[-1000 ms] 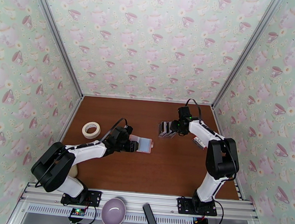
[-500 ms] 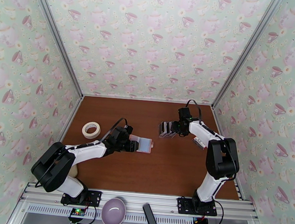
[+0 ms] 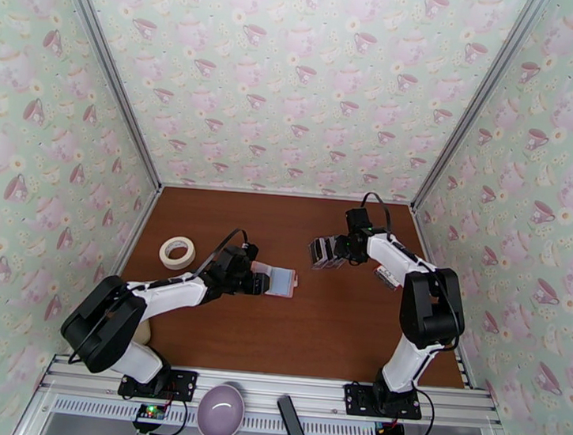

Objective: Put the credit cards into the card holder

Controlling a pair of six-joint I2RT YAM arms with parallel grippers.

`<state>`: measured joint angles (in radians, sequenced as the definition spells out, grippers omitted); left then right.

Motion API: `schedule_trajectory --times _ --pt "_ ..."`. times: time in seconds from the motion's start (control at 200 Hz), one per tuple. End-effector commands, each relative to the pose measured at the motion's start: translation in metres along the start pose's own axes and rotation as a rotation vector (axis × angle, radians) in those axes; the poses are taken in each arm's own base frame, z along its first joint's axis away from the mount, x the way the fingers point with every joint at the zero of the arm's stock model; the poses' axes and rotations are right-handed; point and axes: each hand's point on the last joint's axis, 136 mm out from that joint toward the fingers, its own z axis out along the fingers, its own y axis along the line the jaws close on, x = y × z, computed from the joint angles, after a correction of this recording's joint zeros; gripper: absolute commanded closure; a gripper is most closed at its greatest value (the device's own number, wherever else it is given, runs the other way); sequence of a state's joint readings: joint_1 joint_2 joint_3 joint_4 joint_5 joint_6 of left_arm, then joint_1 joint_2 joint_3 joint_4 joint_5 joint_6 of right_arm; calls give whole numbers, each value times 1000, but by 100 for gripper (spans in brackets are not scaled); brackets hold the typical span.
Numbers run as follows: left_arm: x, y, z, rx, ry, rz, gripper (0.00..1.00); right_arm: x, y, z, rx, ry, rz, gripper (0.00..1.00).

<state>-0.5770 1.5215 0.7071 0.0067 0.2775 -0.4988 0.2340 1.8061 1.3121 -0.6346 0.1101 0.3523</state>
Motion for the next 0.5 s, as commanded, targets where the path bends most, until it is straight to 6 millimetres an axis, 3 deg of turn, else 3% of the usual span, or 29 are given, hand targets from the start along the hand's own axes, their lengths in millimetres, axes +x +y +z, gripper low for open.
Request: schedule_trajectory --times 0.0,0.496 --pt "0 -1 3 16 5 -16 41 -15 -6 -19 45 -53 -16 52" --pt "0 -1 4 17 7 -19 41 -20 8 -27 50 -75 -74 56"
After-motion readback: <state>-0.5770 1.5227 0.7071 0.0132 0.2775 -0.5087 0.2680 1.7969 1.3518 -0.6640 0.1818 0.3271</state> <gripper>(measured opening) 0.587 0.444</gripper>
